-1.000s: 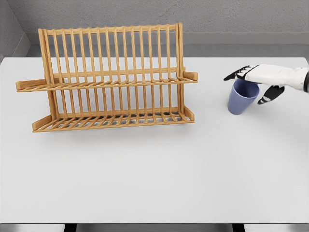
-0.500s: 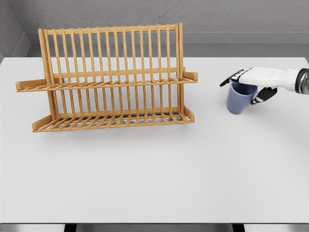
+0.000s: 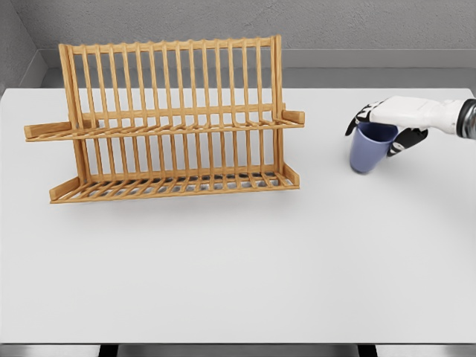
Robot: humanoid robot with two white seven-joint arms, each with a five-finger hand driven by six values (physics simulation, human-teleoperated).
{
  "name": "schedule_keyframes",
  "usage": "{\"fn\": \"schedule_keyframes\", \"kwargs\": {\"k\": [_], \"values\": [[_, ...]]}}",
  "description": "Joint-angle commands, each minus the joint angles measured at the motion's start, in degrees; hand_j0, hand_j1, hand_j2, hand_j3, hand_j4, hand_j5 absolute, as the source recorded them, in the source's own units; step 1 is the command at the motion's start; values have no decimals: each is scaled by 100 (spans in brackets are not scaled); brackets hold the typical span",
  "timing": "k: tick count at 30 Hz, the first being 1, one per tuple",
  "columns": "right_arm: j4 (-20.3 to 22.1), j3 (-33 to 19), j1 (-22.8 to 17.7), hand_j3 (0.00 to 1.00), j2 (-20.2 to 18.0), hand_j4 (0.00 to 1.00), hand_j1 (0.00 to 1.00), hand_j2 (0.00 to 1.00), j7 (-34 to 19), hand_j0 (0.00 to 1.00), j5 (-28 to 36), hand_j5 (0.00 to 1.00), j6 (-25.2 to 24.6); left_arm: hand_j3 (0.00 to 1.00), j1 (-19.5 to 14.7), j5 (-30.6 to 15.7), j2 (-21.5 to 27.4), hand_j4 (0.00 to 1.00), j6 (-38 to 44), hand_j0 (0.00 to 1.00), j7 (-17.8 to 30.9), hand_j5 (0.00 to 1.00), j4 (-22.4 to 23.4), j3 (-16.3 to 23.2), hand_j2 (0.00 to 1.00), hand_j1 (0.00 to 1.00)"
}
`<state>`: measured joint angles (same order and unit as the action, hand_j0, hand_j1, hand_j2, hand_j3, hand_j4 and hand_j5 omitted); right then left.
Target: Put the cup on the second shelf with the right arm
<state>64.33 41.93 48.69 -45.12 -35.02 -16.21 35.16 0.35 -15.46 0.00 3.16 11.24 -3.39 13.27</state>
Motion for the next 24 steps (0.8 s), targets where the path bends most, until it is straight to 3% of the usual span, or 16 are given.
{"fn": "schedule_keyframes", "kwargs": {"k": [1,24], "values": [[10,-18,0,68,-6,68,68,68,2,68,39,68,-16,100,0,-1,0,100,0,100,1,100,5,1,100,100],[27,-642,378,68,65,68,68,68,2,68,48,68,-16,100,0,-1,0,100,0,100,1,100,-4,1,100,100]]}}
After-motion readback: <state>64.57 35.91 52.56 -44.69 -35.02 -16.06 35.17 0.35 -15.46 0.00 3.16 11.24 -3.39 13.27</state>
